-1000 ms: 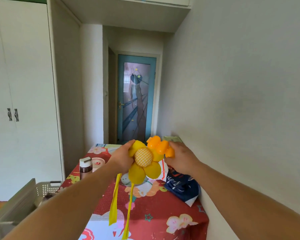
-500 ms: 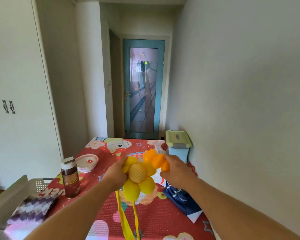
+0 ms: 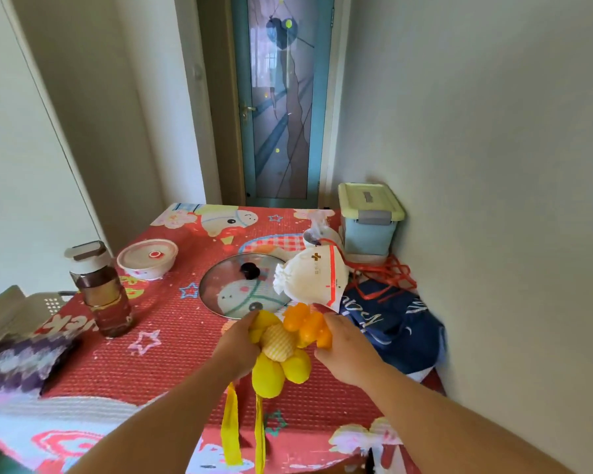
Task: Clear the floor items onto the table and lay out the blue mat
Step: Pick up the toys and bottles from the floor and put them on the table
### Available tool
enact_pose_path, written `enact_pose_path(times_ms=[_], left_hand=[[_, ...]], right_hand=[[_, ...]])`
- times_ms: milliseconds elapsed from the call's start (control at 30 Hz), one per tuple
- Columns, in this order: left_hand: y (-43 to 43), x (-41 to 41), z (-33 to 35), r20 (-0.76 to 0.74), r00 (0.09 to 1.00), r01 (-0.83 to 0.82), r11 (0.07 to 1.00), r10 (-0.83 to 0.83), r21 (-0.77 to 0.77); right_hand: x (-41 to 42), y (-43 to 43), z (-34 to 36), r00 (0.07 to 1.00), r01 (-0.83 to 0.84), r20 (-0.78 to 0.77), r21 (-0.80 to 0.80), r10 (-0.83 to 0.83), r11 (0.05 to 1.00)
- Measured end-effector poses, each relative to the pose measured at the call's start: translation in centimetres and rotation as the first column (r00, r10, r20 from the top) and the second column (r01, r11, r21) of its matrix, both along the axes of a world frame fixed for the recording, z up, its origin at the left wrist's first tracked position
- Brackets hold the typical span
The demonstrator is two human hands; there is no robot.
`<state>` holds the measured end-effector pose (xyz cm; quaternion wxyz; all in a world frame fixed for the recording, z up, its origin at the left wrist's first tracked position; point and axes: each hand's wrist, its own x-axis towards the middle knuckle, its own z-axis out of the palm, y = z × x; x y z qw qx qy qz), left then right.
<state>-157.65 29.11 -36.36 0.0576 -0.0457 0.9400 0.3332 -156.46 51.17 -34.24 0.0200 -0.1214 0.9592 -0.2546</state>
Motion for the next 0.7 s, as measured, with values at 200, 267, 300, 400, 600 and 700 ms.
enact_pose_path(times_ms=[200, 267, 300, 400, 600, 700], left_hand=[[0.0, -0.8, -5.2, 0.063, 0.998, -0.01, 1.0, 0.009, 0.01], [0.1, -0.7, -6.5, 0.139, 0.99, -0.017, 0.999, 0.013, 0.032], [0.1, -0.7, -7.0, 0.185, 0.983, -0.016, 0.999, 0.009, 0.036], [0.1, -0.5, -8.2, 0.269, 0.961, 0.05, 0.998, -0.056, 0.031], [0.1, -1.2, -6.5, 0.303, 0.949, 0.042, 0.99, -0.081, 0.133], [0.0, -1.2, -4.2, 0.225, 0.972, 0.057, 0.995, -0.074, 0.085]], right_hand=[[-1.0, 0.3, -5.5, 0.994, 0.046, 0.098, 0.095, -0.055, 0.994], [-0.9, 0.7, -7.1, 0.99, 0.071, 0.111, 0.111, -0.083, 0.991], [-0.9, 0.8, -7.8, 0.988, 0.08, 0.121, 0.116, -0.094, 0.99], [-0.7, 1.0, -9.1, 0.983, 0.093, 0.145, 0.147, -0.114, 0.985], [-1.0, 1.3, -8.6, 0.98, 0.071, 0.173, 0.175, -0.102, 0.982], [-1.2, 1.2, -6.4, 0.986, 0.06, 0.145, 0.155, -0.082, 0.986]])
